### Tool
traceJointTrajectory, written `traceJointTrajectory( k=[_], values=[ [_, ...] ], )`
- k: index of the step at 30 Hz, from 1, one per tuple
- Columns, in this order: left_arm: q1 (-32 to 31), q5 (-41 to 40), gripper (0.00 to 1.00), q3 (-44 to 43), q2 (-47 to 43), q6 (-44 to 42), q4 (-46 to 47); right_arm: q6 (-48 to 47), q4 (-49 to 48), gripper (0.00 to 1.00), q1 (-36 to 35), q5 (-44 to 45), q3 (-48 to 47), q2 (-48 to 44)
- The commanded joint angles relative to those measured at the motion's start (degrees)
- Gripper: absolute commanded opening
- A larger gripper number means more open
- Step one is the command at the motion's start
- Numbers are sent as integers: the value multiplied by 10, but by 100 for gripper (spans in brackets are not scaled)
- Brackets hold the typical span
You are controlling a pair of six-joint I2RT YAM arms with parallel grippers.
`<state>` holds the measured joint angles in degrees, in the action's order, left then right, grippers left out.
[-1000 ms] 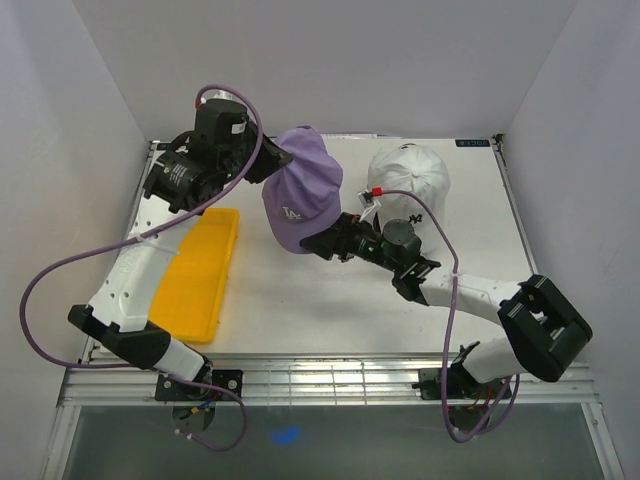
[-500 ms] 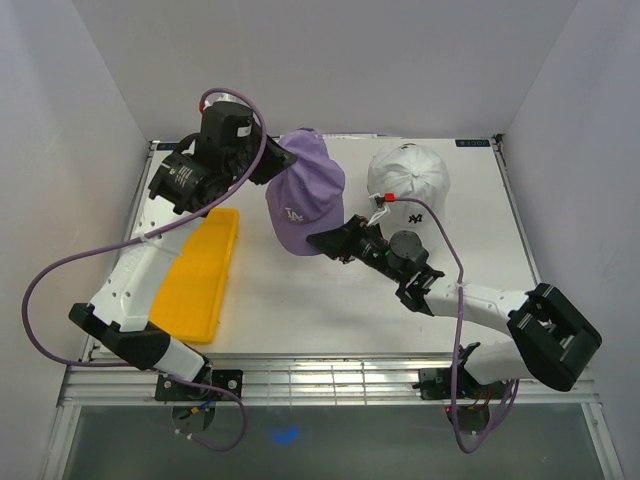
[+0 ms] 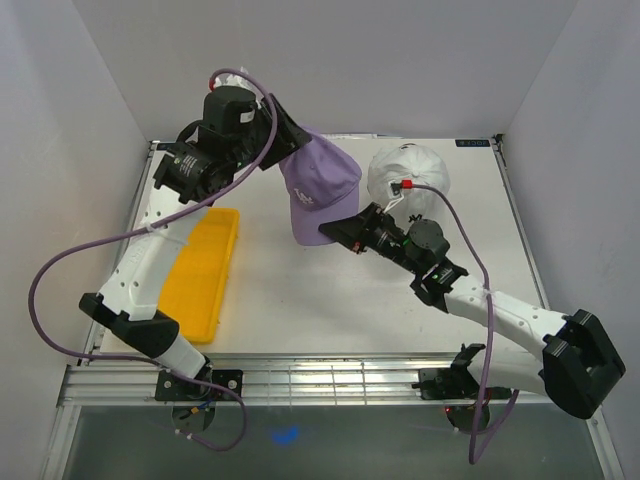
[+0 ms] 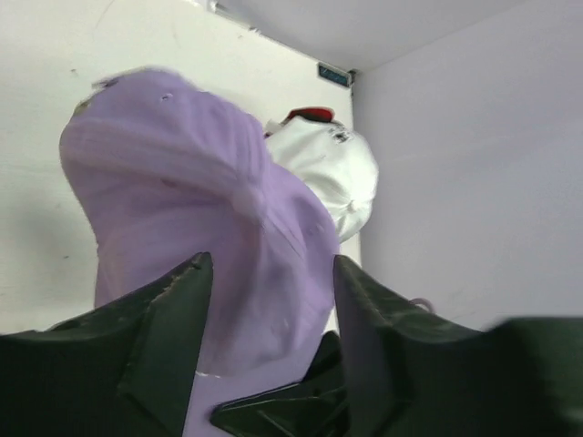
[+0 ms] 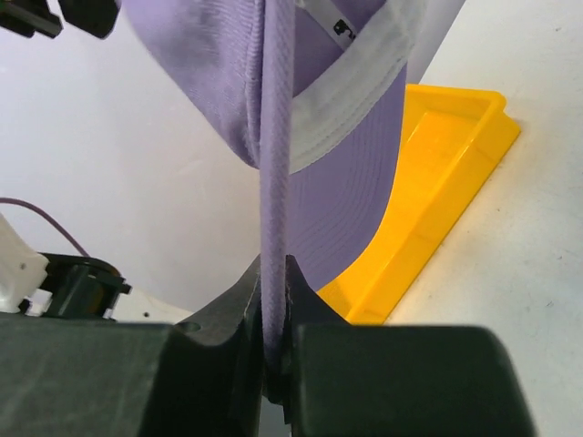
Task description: Stack the hats
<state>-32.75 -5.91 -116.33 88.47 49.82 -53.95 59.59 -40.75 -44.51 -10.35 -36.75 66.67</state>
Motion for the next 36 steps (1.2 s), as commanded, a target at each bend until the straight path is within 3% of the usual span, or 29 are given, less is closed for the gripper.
traceJointTrajectory(
  k=[1,2,3,6,9,15,20,27,36],
  values=[
    [-2,13,69,-70,8,-75,36,65,29,8,54,-60,-45,-19],
    [-2,13,80,-82,11,-87,41,73,33,8,68,-92,-63,-19],
    [-2,9,84,-95,13,-96,44,82,33,8,82,-108,-72,-19],
    [-1,-21,90,-151,19,-126,53,114,33,8,134,-165,-114,-14],
    [0,-36,92,-152,1,-134,75,148,32,8,183,-219,-170,6],
    [0,-38,93,-19,-75,-125,140,232,-2,8,296,-273,-242,42],
    [-1,-3,93,66,-122,-118,174,309,-64,8,377,-322,-247,69],
    [-1,39,93,110,-138,-120,193,468,-300,8,467,-371,-229,159],
    [-1,56,93,138,-144,-126,202,429,-286,8,513,-397,-195,180]
  ],
)
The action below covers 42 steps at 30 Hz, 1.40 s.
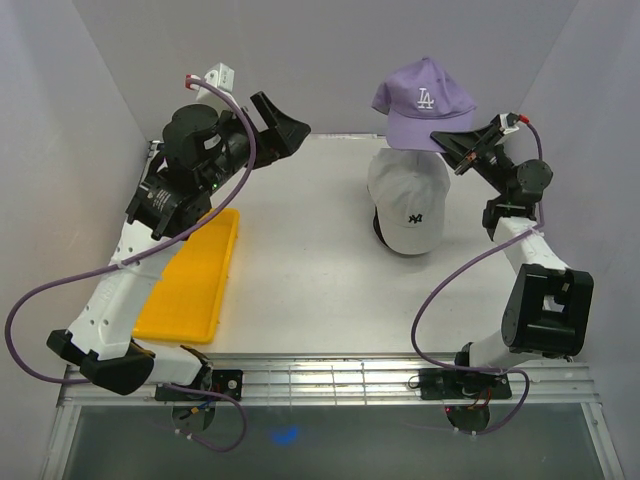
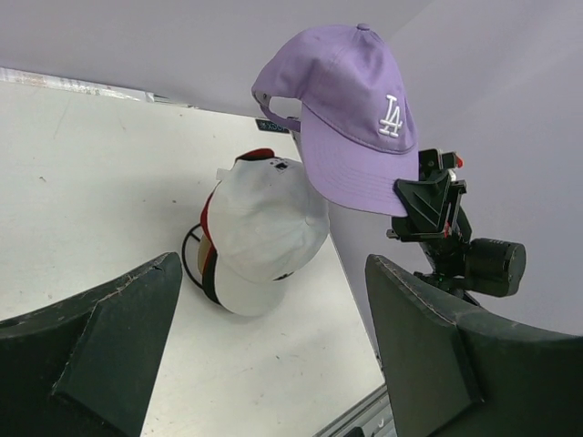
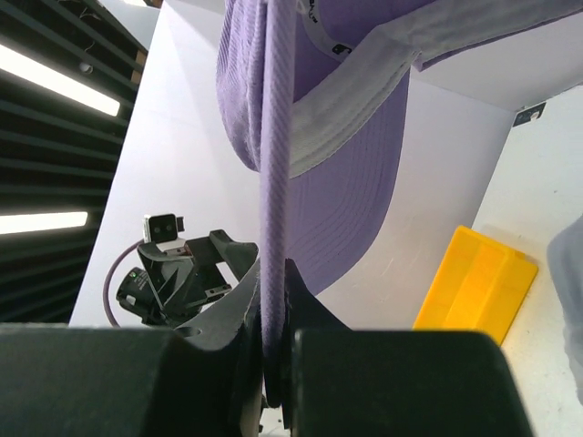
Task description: Stack the hats
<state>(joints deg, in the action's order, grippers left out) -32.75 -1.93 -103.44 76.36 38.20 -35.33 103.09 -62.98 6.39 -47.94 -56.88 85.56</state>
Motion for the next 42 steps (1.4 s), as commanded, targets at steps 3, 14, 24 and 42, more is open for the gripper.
traceJointTrajectory(
  k=[3,14,24,42],
  values=[
    [-1,18,93,17,-24,-8,18,-9,-76,8,5,-32,26,-7],
    [-1,47,93,27,-26,-4,20,-52,-85,8,20,-78,88,-26],
    [-1,56,93,41,-24,-2,19,-33,-140,8,33,-109,159,-39],
    [-1,53,93,43,-22,-6,8,29,-237,8,66,-138,260,-26]
  ],
)
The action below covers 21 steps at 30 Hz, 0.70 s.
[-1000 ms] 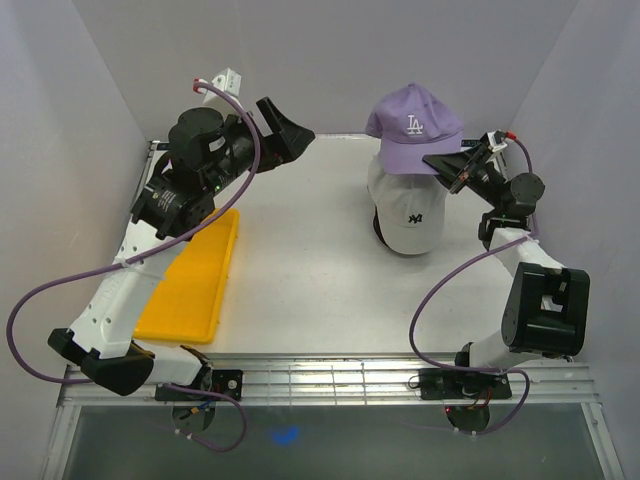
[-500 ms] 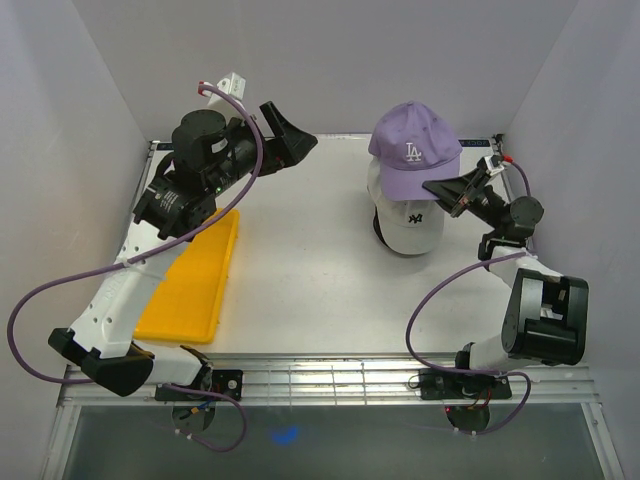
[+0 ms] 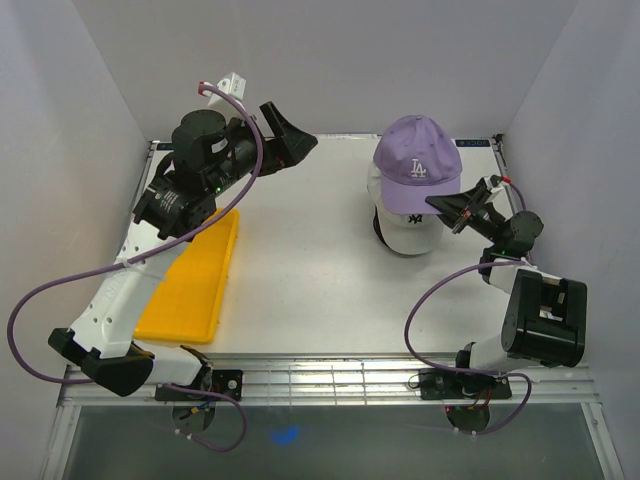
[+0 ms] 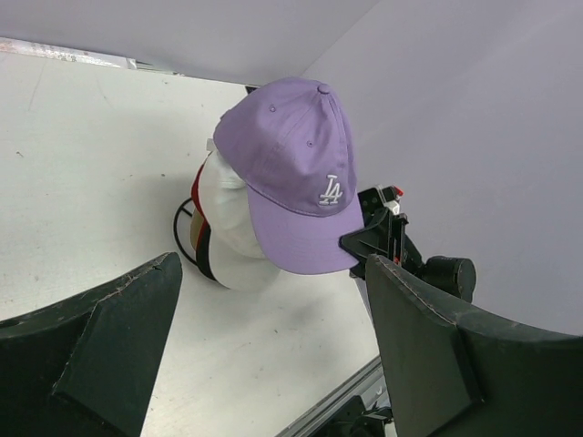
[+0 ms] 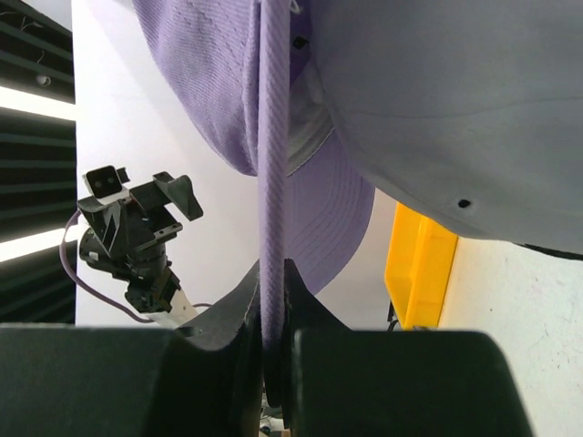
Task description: Stack the hats
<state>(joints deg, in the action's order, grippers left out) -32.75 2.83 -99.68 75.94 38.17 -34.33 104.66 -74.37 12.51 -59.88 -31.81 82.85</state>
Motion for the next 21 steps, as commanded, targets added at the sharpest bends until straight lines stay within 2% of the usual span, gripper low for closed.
traceJointTrajectory(
  k=[1,8,10,11,12,13,15,18,21],
  values=[
    [-1,5,93,6,-17,-6,-1,13,-126,8,5,-22,12,4],
    [-1,2,93,14,-19,-6,-3,25,-140,13,7,-22,32,21],
    [-1,0,93,15,-19,-7,-4,25,-138,20,7,-17,37,17],
    [-1,-1,93,16,-18,-8,-4,9,-116,30,9,-14,42,3],
    [-1,-1,93,17,-18,-8,-4,9,-116,30,9,-14,42,3],
    [-1,0,93,16,-18,-7,-4,-8,-92,37,10,-12,43,-1],
    [-1,0,93,18,-19,-8,-5,-25,-66,44,11,-9,46,-16],
    [-1,-3,93,19,-20,-9,-6,-61,-12,52,11,-3,47,-37],
    [-1,-4,93,21,-21,-10,-6,-103,55,55,11,5,50,-63]
  ],
)
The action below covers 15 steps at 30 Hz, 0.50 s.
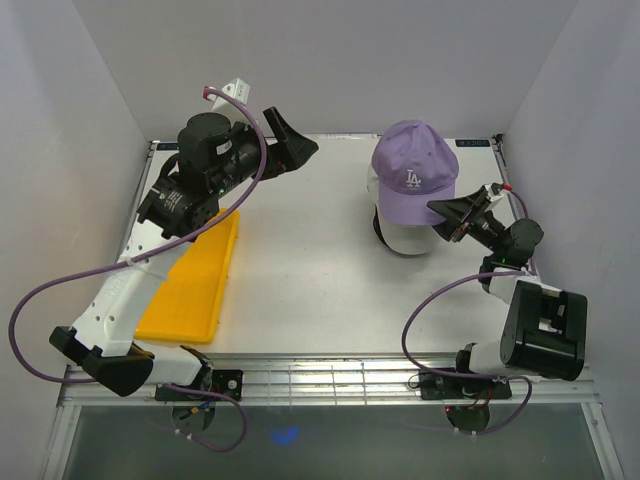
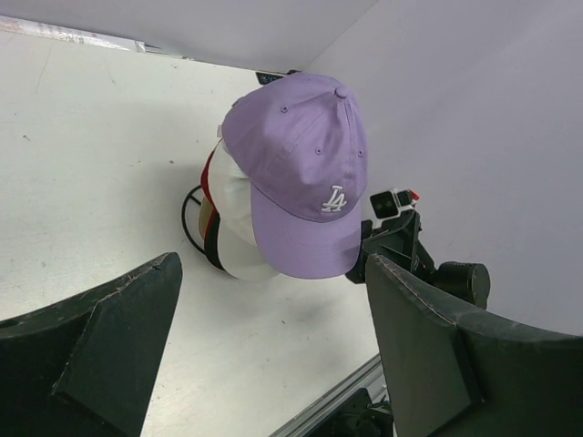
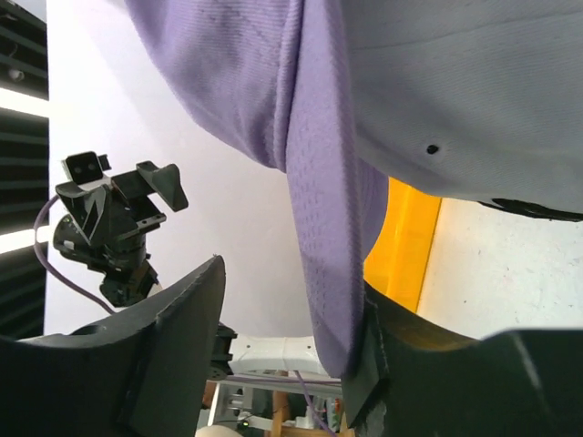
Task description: Stack the hats
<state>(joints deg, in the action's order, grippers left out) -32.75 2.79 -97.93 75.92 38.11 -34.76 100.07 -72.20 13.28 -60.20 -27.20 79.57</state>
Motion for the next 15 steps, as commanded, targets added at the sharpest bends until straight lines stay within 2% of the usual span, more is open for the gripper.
traceJointTrajectory(
  k=[1,5,8,15],
  values=[
    [-1,-2,93,5,-22,-9,-1,-69,51,57,3,12,5,-35],
    [-1,-2,93,5,-23,-9,-1,-135,158,62,3,31,17,-72],
    [-1,-1,93,5,-23,-10,-1,-159,202,65,3,47,28,-88],
    [-1,-3,93,6,-24,-12,-3,-182,248,70,3,76,43,-102]
  ],
)
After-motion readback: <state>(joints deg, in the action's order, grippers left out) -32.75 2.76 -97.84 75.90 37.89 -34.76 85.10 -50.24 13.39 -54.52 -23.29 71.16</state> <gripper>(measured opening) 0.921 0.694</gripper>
